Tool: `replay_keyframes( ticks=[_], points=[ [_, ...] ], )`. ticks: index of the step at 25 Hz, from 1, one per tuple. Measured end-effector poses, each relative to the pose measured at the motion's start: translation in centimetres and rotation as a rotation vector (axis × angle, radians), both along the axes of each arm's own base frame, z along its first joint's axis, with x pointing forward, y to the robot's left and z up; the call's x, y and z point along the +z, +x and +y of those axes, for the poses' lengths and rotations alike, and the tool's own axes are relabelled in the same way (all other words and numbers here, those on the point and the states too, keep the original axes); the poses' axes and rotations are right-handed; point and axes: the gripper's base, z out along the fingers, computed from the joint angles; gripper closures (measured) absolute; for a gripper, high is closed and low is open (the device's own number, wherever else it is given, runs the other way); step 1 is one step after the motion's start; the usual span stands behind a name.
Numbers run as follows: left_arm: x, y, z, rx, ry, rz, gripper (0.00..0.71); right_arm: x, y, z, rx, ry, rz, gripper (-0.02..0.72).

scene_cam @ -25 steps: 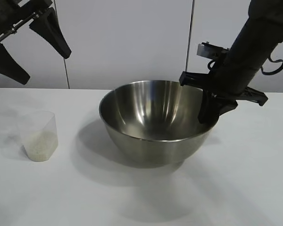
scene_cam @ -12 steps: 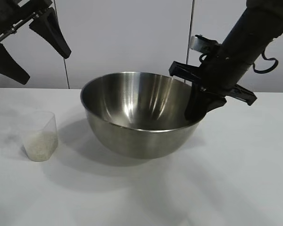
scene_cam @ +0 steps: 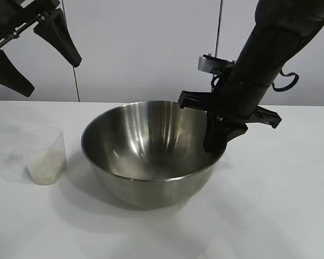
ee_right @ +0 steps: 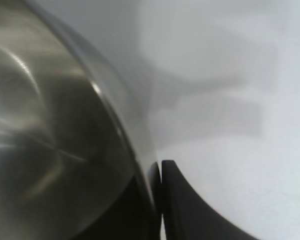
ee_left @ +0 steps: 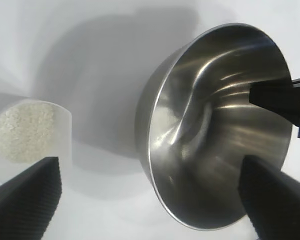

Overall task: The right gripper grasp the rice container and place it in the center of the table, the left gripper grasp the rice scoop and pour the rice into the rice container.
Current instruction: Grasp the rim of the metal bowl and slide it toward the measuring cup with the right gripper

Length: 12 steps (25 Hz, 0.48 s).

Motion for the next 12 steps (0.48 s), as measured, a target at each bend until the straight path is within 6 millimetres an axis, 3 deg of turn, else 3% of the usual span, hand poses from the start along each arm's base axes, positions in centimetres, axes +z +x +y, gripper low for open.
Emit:
replay_keyframes(
  ticks=[4, 6, 8, 12],
  points=[
    [0.0, 0.0, 0.0, 0.0, 0.0, 0.0, 0.021, 0.0, 0.2, 0.0, -0.004, 0.001, -0.016, 0.69],
    [0.0, 0.0, 0.0, 0.0, 0.0, 0.0, 0.021, 0.0, 0.2, 0.0, -0.005, 0.003, -0.016, 0.646],
    [0.0, 0.0, 0.0, 0.0, 0.0, 0.0, 0.021, 0.0, 0.2, 0.0, -0.008, 0.004, -0.018, 0.527],
    [0.0, 0.0, 0.0, 0.0, 0.0, 0.0, 0.021, 1.3, 0.2, 0.1, -0.003, 0.013, -0.044, 0.157]
  ],
)
